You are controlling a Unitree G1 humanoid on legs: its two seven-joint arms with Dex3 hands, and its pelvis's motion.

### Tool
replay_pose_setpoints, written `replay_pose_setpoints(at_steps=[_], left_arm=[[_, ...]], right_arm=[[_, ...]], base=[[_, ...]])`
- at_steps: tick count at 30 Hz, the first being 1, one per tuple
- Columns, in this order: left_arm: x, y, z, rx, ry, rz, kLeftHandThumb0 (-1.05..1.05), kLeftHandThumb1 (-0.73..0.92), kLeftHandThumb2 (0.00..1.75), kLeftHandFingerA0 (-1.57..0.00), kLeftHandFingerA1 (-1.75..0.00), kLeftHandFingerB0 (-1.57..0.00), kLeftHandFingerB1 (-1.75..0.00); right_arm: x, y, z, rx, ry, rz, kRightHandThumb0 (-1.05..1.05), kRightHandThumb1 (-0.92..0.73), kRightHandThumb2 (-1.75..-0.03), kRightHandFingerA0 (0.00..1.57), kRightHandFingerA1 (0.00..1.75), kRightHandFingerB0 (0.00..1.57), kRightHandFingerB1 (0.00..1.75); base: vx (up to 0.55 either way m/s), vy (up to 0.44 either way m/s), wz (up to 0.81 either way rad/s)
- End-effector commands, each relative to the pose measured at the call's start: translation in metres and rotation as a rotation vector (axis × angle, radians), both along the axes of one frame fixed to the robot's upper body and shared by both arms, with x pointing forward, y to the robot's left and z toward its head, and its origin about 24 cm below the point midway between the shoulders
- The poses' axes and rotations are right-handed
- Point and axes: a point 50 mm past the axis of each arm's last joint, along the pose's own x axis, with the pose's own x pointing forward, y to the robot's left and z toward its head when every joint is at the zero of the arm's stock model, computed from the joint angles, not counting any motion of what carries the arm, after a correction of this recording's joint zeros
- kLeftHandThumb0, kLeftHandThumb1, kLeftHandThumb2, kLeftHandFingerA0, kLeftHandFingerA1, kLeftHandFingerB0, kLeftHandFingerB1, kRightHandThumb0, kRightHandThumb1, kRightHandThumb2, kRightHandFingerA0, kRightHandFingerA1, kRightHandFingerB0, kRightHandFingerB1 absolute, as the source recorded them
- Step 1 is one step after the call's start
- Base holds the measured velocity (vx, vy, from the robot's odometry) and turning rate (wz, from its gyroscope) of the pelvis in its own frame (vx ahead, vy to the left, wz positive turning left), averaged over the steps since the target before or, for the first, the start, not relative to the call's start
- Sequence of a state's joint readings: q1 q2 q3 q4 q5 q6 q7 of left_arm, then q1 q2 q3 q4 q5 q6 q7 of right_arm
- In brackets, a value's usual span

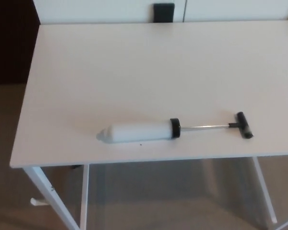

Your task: The robot walks towards a desk on which an air pump is kept in the middle. It lifts it up and holds it with its left hand and uses its right hand to compress it by pushing its handle inwards.

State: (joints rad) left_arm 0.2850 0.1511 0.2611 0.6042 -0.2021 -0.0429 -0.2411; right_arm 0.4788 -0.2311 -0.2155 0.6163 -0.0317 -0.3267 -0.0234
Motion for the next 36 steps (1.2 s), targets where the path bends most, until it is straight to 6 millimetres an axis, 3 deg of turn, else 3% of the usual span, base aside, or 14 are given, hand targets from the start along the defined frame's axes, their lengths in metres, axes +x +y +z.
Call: replay_pose_setpoints(at_steps=[1, 6, 7, 17, 22, 23, 24, 25, 29, 30, 31, 32, 33, 36], left_arm=[[0.001, 0.001, 0.011, -0.015, 0.006, -0.045, -0.26, 0.73, 0.61, -0.48, -0.51, -0.43, -0.44], [-0.026, 0.016, 0.040, -0.067, -0.044, 0.010, -0.28, 0.74, 0.61, -0.40, -0.46, -0.27, -0.37], [-0.032, 0.023, 0.042, -0.095, -0.047, 0.070, -0.23, 0.70, 0.60, -0.51, -0.49, -0.32, -0.38], [-0.055, 0.043, 0.049, -0.168, -0.054, 0.167, -0.22, 0.72, 0.60, -0.45, -0.48, -0.30, -0.38], [-0.053, 0.057, 0.068, -0.154, -0.166, 0.324, -0.20, 0.64, 0.63, -0.15, -0.47, -0.08, -0.23], [-0.053, 0.074, 0.087, -0.088, -0.251, 0.407, -0.15, 0.51, 0.78, -0.26, -0.69, 0.00, -0.17], [-0.054, 0.086, 0.100, -0.041, -0.312, 0.463, -0.15, 0.51, 0.78, -0.26, -0.69, 0.00, -0.17], [-0.049, 0.106, 0.139, 0.069, -0.460, 0.509, -0.19, 0.58, 0.73, -0.06, -0.25, -0.07, -0.18], [-0.027, 0.118, 0.227, 0.292, -0.765, 0.432, -0.22, 0.51, 0.80, 0.00, -0.18, 0.00, -0.23], [-0.015, 0.109, 0.263, 0.357, -0.881, 0.368, -0.21, 0.56, 0.60, -0.10, -0.22, -0.11, -0.28], [-0.008, 0.101, 0.285, 0.396, -0.955, 0.324, -0.21, 0.56, 0.60, -0.10, -0.22, -0.11, -0.28], [0.013, 0.072, 0.327, 0.477, -1.089, 0.153, -0.18, 0.54, 0.97, -0.02, -0.51, 0.00, -0.48], [0.013, 0.072, 0.327, 0.477, -1.089, 0.153, -0.18, 0.54, 0.97, -0.02, -0.51, 0.00, -0.48], [0.046, 0.006, 0.382, 0.711, -1.244, -0.253, -0.24, 0.47, 0.95, -0.02, -0.52, 0.00, -0.48]], right_arm=[[0.006, -0.008, 0.002, -0.031, -0.027, -0.016, -0.32, -0.63, -0.58, 0.78, 0.48, 0.64, 0.43], [0.012, -0.013, 0.004, -0.037, -0.055, -0.039, -0.31, -0.61, -0.58, 0.83, 0.49, 0.68, 0.45], [0.013, -0.013, 0.005, -0.039, -0.060, -0.038, -0.31, -0.61, -0.58, 0.82, 0.49, 0.67, 0.44], [0.011, -0.012, 0.000, -0.040, -0.032, -0.030, -0.30, -0.62, -0.58, 0.82, 0.49, 0.67, 0.44], [0.010, -0.011, 0.004, -0.048, -0.066, -0.035, -0.31, -0.62, -0.59, 0.83, 0.50, 0.68, 0.45], [0.010, -0.012, 0.006, -0.048, -0.069, -0.037, -0.30, -0.61, -0.58, 0.83, 0.50, 0.68, 0.45], [0.010, -0.013, 0.007, -0.047, -0.071, -0.039, -0.30, -0.61, -0.58, 0.83, 0.50, 0.68, 0.45], [0.012, -0.014, 0.008, -0.053, -0.067, -0.033, -0.32, -0.61, -0.58, 0.83, 0.49, 0.66, 0.44], [0.017, -0.013, 0.005, -0.044, -0.065, -0.034, -0.30, -0.62, -0.57, 0.83, 0.50, 0.67, 0.44], [0.018, -0.012, 0.004, -0.040, -0.059, -0.031, -0.31, -0.63, -0.58, 0.81, 0.49, 0.65, 0.43], [0.019, -0.011, 0.003, -0.038, -0.054, -0.029, -0.31, -0.63, -0.58, 0.81, 0.49, 0.65, 0.43], [0.019, -0.009, 0.002, -0.044, -0.042, -0.016, -0.33, -0.65, -0.59, 0.79, 0.48, 0.62, 0.42], [0.019, -0.009, 0.002, -0.044, -0.042, -0.016, -0.33, -0.65, -0.59, 0.79, 0.48, 0.62, 0.42], [0.019, -0.007, 0.001, -0.051, -0.039, -0.004, -0.34, -0.65, -0.59, 0.79, 0.48, 0.63, 0.43]], base=[[0.15, 0.051, 0.02], [0.12, 0.006, 0.07], [0.09, -0.026, 0.09], [0.01, -0.004, 0.01], [0.00, 0.000, 0.00], [0.00, 0.000, 0.00], [0.00, 0.000, 0.00], [0.00, 0.000, 0.00], [0.00, 0.000, 0.00], [0.00, 0.000, 0.00], [0.00, 0.000, 0.00], [0.00, 0.000, 0.00], [0.00, 0.000, 0.00], [0.00, 0.000, 0.00]])
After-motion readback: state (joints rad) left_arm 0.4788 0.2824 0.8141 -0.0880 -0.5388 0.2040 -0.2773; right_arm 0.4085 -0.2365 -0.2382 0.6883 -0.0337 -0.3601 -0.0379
